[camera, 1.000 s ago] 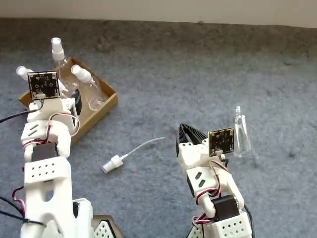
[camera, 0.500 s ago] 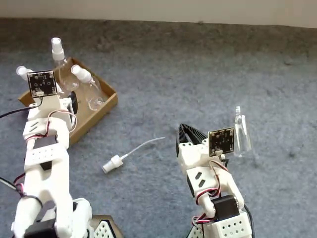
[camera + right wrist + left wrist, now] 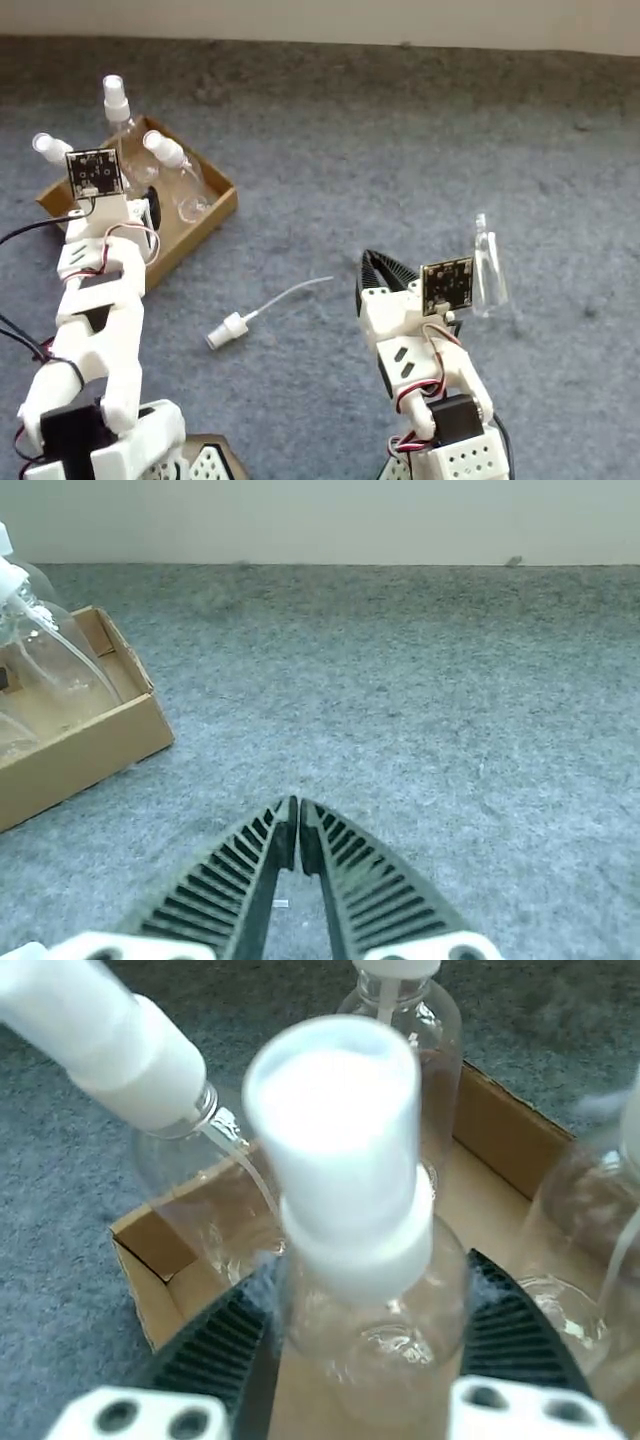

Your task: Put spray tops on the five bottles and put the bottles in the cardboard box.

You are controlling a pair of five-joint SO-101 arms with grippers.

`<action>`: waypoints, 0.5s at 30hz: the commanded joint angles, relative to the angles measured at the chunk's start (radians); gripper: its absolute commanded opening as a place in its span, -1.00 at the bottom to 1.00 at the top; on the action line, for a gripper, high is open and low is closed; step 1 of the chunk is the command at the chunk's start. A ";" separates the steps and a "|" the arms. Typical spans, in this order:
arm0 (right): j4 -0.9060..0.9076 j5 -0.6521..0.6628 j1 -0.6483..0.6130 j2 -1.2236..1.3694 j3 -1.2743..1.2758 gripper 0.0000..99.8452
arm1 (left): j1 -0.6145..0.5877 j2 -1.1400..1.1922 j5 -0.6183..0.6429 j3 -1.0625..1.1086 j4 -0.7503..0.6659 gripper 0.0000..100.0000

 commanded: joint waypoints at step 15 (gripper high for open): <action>0.002 0.011 0.010 -0.010 0.153 -0.98 | 0.038 0.015 0.005 -0.019 -0.068 -0.72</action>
